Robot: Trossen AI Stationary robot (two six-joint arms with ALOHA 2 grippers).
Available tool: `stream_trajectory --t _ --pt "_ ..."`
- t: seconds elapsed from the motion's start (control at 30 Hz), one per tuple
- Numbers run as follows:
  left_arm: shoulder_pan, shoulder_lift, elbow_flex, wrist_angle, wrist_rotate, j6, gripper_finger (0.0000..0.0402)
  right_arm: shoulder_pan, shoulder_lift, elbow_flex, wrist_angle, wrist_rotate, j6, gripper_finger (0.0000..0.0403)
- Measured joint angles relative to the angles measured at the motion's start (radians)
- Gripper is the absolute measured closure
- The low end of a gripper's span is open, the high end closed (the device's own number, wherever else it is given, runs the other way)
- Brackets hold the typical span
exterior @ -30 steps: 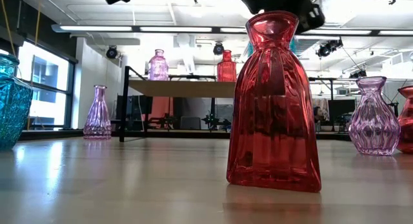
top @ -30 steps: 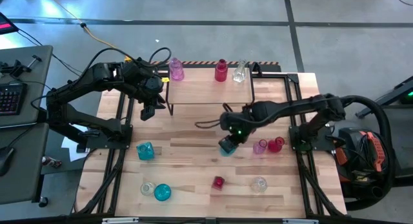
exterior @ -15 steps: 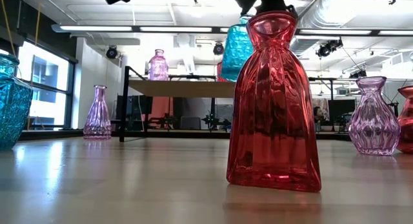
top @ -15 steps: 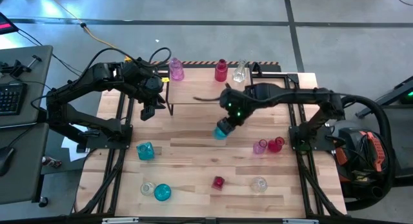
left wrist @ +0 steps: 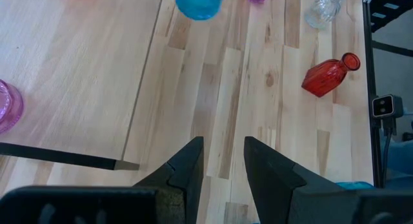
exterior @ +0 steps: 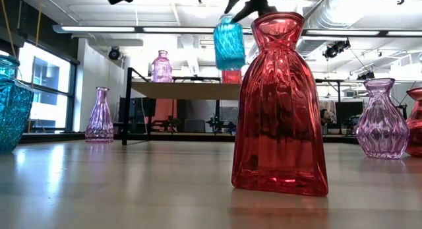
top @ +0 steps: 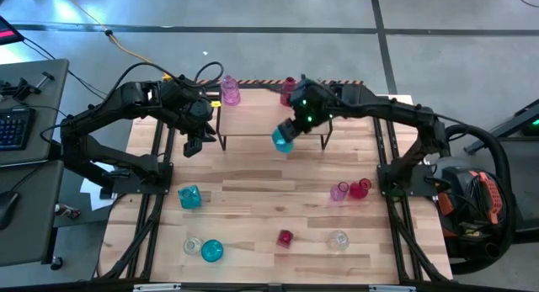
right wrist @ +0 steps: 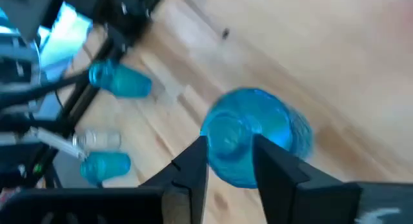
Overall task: Sort vases onto shelf
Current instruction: Put the bottom right blue vase on the shelf
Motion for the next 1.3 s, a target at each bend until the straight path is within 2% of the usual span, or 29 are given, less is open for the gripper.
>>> stream_trajectory --t 0.13,0.33,0.57,0.77,0.93,1.13,1.3 --pt "0.0 0.0 0.0 0.0 0.0 0.0 0.0298 -0.033 0.054 0.059 0.016 0.005 -0.031 0.0307" --pt "0.0 0.0 0.0 0.0 0.0 0.0 0.0298 -0.037 0.145 0.134 -0.065 0.001 -0.07 0.0315" --pt "0.0 0.0 0.0 0.0 0.0 0.0 0.0298 0.004 0.151 0.152 -0.104 0.025 -0.094 0.0323" --pt "0.0 0.0 0.0 0.0 0.0 0.0 0.0298 0.064 0.151 0.152 -0.176 0.085 -0.094 0.0323" --pt "0.0 0.0 0.0 0.0 0.0 0.0 0.0298 0.115 0.151 0.152 -0.202 0.192 -0.11 0.0323" --pt "0.0 0.0 0.0 0.0 0.0 0.0 0.0298 0.155 0.171 0.086 -0.16 0.282 -0.14 0.0322" --pt "0.0 0.0 0.0 0.0 0.0 0.0 0.0298 0.156 0.179 -0.052 0.027 0.203 -0.153 0.031"
